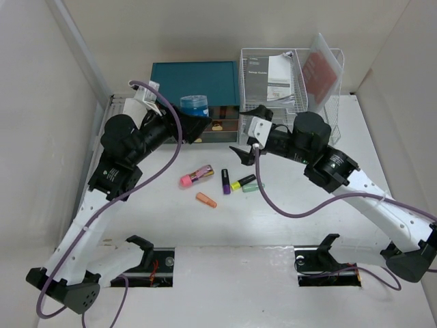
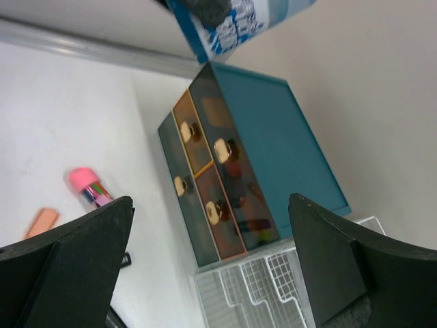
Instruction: Organize the desk
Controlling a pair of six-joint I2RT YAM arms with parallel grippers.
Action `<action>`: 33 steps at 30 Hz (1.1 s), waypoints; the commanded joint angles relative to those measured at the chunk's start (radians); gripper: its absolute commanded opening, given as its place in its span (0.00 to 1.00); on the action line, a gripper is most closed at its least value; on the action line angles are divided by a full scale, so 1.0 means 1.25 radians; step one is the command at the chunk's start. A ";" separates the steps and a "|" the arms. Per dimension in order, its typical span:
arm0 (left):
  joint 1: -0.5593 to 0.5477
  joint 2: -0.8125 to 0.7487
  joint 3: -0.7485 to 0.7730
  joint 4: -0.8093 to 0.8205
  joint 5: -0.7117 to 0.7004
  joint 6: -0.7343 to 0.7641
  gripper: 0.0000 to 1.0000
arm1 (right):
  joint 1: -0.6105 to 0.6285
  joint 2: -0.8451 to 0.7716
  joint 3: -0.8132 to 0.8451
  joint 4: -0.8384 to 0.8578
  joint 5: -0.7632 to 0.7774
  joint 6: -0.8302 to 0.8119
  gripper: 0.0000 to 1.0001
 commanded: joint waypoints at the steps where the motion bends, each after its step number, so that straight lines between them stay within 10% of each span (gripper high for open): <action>1: 0.033 -0.005 0.011 0.129 0.049 -0.163 0.00 | -0.011 -0.018 0.060 0.081 -0.041 0.074 1.00; 12: 0.053 0.045 0.011 0.212 0.226 -0.287 0.00 | -0.063 -0.033 0.078 0.098 -0.428 0.140 1.00; 33: 0.017 0.001 -0.109 0.279 0.322 -0.311 0.00 | -0.063 -0.013 0.070 0.194 -0.290 0.203 1.00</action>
